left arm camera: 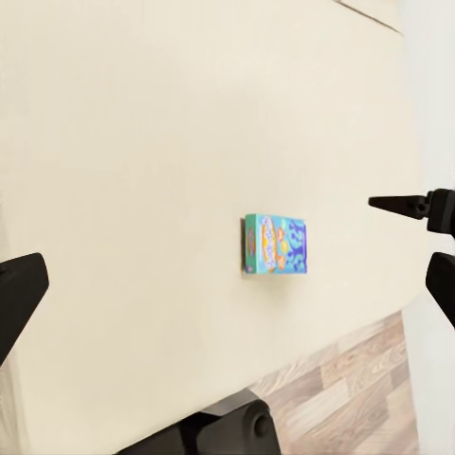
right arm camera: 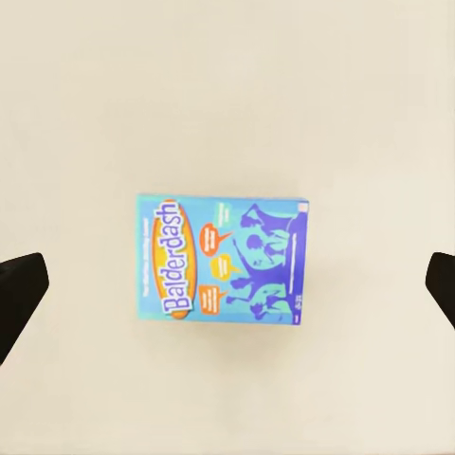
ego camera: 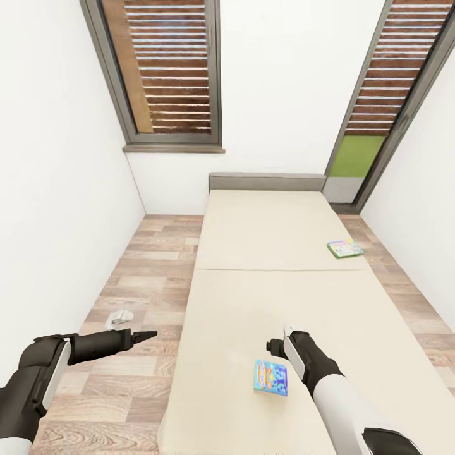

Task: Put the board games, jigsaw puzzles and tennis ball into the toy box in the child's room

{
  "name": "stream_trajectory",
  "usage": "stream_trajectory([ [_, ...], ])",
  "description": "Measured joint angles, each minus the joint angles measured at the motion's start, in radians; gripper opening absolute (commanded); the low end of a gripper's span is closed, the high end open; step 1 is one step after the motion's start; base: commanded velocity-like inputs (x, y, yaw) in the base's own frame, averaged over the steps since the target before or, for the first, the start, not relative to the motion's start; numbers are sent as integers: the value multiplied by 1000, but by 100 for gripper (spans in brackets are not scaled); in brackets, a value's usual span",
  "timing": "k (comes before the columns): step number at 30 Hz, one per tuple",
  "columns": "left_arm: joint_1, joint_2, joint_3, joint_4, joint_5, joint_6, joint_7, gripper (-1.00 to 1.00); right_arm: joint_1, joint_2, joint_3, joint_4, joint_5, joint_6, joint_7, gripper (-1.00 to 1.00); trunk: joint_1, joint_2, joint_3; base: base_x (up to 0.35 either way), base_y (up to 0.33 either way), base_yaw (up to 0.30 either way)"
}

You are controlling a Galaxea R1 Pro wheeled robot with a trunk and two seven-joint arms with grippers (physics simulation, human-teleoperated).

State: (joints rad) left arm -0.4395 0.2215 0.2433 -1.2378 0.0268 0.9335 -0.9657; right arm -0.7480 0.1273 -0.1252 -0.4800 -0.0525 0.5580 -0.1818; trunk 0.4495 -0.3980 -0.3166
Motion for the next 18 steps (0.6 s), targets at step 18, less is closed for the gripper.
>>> stream_trajectory([
  [18,0,1,1,4,-2,1,3,100,1,1,2,1,4,-36,0,100,0,0,-30,0,0,0],
])
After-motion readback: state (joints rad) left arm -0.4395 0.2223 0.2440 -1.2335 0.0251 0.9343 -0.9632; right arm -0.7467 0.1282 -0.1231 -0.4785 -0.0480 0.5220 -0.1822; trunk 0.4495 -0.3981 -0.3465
